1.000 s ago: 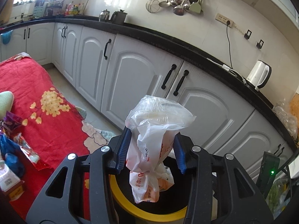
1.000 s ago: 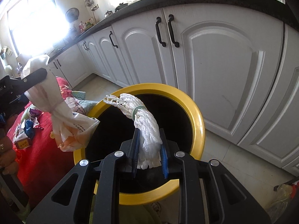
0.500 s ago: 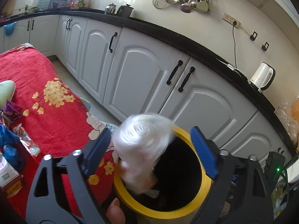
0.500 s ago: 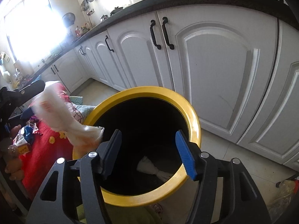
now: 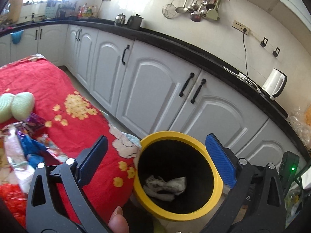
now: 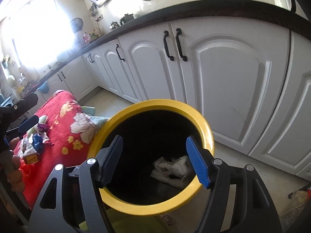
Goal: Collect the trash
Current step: 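Move both open tools back toward the trash on the table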
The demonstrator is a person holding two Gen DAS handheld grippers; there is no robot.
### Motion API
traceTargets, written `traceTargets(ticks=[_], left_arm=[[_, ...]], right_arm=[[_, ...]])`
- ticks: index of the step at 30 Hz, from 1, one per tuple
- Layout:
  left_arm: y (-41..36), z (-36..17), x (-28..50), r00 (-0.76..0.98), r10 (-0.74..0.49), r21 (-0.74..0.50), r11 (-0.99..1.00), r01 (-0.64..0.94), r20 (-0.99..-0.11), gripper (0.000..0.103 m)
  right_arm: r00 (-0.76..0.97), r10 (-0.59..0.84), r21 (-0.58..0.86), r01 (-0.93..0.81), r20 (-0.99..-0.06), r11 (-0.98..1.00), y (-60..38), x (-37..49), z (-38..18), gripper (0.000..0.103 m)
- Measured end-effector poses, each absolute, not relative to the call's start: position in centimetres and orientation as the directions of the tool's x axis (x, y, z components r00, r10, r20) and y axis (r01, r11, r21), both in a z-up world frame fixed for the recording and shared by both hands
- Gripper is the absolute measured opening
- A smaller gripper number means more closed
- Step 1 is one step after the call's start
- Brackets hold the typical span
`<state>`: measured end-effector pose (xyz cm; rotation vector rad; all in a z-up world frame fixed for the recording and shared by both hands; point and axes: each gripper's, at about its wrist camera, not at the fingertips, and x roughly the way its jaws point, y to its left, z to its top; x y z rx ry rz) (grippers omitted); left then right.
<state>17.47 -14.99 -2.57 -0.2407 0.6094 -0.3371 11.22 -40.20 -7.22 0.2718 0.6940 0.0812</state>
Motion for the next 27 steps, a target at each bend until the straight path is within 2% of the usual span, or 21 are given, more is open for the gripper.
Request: traceTargets(ticks=[16,27], left_arm=[[-8.0,2.2,13.2,0.863,-0.243,-0.257,0.957,0.137,-0.443,0.092],[-3.2,3.2,10.9,0.893,-0.164,-0.249,0.967,0.06,-0.419,0.092]], right_arm=[[0.78,0.288,0.258,-0.167,-0.555,0.952,-33.1,9.6,-3.6,0.073],[0.743,0.402,0.25,-0.316,-0.535,0.915,-26.9,8.1,-2.0,0.075]])
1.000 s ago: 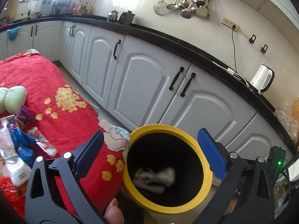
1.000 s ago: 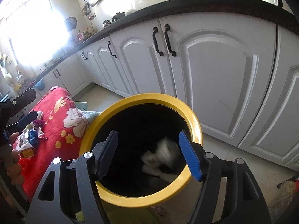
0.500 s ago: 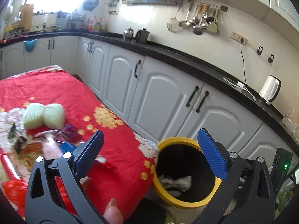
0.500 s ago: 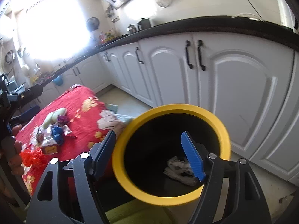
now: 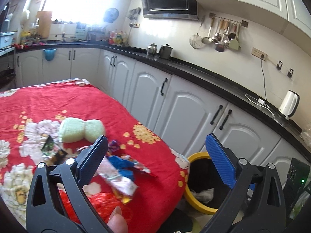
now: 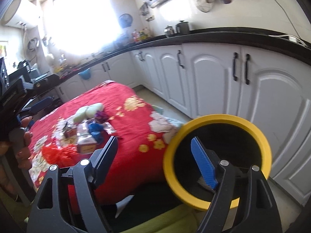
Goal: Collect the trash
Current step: 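Move both open tools back toward the trash on the table, then grasp the red can with the left tool while the right tool grasps the red plastic bag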
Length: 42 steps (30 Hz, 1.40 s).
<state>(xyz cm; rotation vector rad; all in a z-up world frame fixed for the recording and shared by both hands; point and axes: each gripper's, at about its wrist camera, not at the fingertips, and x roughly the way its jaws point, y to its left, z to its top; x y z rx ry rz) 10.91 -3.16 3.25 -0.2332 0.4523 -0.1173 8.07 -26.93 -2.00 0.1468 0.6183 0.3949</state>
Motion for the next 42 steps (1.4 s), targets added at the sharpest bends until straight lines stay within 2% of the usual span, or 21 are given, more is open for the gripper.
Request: traceTargets(ticks=[26,42], left_arm=[[5.9,3.6,8.5,0.908,-0.003,-0.277,0.953,-0.125,-0.419,0.092],[13.1,-0.4,8.5,0.815,0.104,-0.258,0.919,-0.298,-0.569,0.092]], right_arm=[[0.596,0.552,0.208,-0.547,-0.584,0.811,-14.9,5.5,-2.4,0.076],[0.491,0.555,0.178,-0.62,-0.671,0.764,-8.6,7.0,-6.1,0.076]])
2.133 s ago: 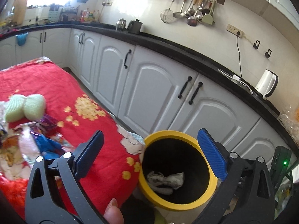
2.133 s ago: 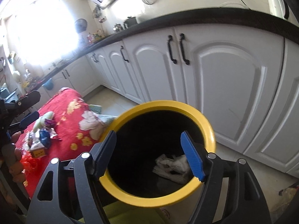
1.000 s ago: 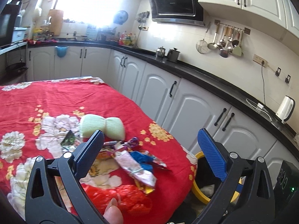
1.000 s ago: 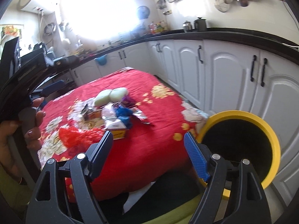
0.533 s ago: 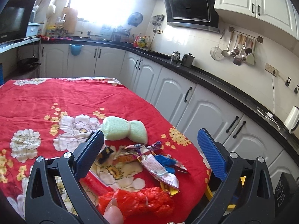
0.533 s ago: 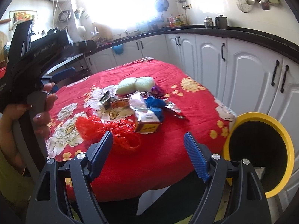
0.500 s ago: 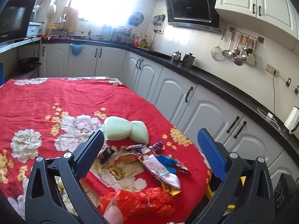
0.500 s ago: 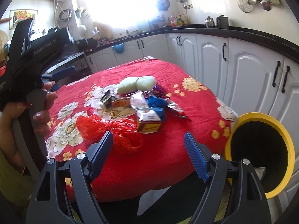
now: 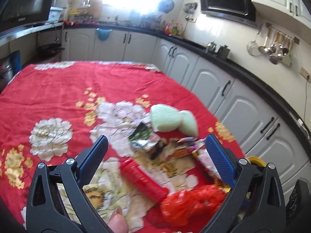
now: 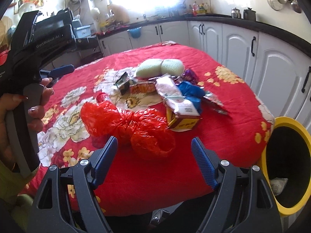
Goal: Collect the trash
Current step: 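Grasp the red can with the left tool while the right tool grasps the red plastic bag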
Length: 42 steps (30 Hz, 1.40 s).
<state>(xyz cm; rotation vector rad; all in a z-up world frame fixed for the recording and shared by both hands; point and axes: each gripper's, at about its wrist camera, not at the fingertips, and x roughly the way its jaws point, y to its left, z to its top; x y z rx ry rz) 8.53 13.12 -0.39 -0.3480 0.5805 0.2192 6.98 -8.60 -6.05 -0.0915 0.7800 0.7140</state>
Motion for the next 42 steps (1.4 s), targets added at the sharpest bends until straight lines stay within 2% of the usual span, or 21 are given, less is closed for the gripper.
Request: traceTargets(ticks=[7,10,11,15,18,21,28,34,42], left_arm=[[15.5,-3.5,8.9,0.751,0.065,-0.319,0.879,-0.354,-0.657,0.092],[15.9,-4.9,9.1,0.727,0.01,-0.366,0.859,-0.358,-0.686,0.091],[15.9,-5.3,9.2,0.72,-0.011,-0.381,0.854,-0.354,-0.694,0.088],[15.4,-6.6,9.8,0.69,-0.077,-0.425,0.834,-0.351,-0.72,0.076],[15.3,-7.7,10.3,0.666,-0.123,-0.462,0.811,-0.36,-0.736,0.068],[15.3,-8.5,10.7,0.651,-0.148,-0.482,0.794,-0.37,-0.744,0.064],[15.6,-9.4,11.2,0.638,-0.13,-0.47,0.788,-0.399,-0.759,0.036],[15.9,-9.5,11.2,0.63,-0.143,-0.465,0.799,-0.382,-0.763,0.034],[16.6,-9.1,10.8,0.626,-0.173,-0.486,0.791,-0.372,-0.76,0.026]], right_arm=[[0.473,0.54,0.173,-0.619,-0.696,0.766,-7.2,8.2,-7.5,0.075],[0.458,0.539,0.173,-0.627,-0.707,0.76,-6.8,8.4,-8.1,0.065],[0.455,0.539,0.174,-0.628,-0.709,0.759,-6.8,8.4,-8.3,0.059],[0.432,0.545,0.171,-0.65,-0.718,0.74,-6.5,8.2,-9.0,0.029],[0.428,0.555,0.171,-0.662,-0.713,0.73,-6.5,7.8,-9.0,0.023],[0.415,0.57,0.175,-0.679,-0.709,0.713,-6.5,7.3,-8.9,0.02],[0.391,0.593,0.16,-0.726,-0.704,0.668,-6.2,5.7,-8.8,0.018],[0.393,0.6,0.151,-0.738,-0.697,0.658,-6.5,4.8,-8.4,0.017],[0.418,0.592,0.14,-0.725,-0.689,0.674,-7.7,4.7,-7.9,0.016]])
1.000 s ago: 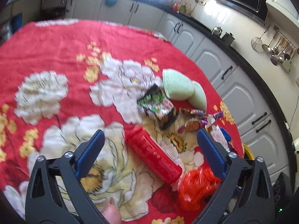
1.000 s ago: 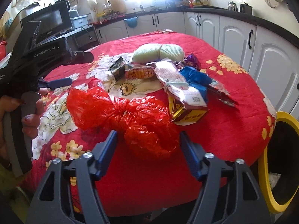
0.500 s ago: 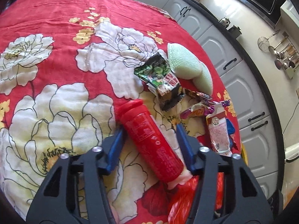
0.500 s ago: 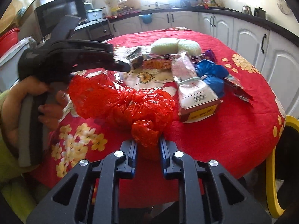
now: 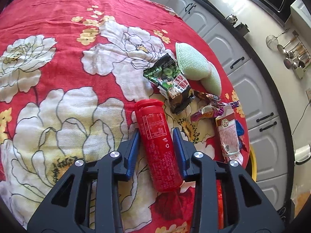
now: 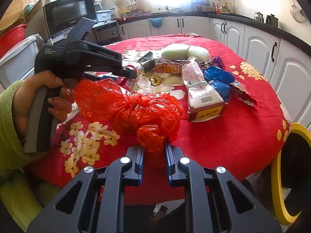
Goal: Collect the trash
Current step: 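Grasp the red can with the left tool while the right tool grasps the red plastic bag, then carry the red can and red bag over the bin with both tools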
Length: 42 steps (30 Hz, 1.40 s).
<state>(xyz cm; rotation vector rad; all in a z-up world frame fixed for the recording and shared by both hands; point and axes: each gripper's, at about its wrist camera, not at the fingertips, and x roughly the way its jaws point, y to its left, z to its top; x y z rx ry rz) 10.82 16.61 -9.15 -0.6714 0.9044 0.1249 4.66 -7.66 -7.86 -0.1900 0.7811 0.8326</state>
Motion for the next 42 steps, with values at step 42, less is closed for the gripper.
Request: traceTargets(ticks=[42], left_arm=[[3.4,0.8,9.9,0.79,-0.165,-0.338,0.94,-0.056,-0.59,0.024]], right_arm=[[0.663,0.518,0.188,-0.505,-0.54,0.842,-20.4,6.6,-1.9,0.015]])
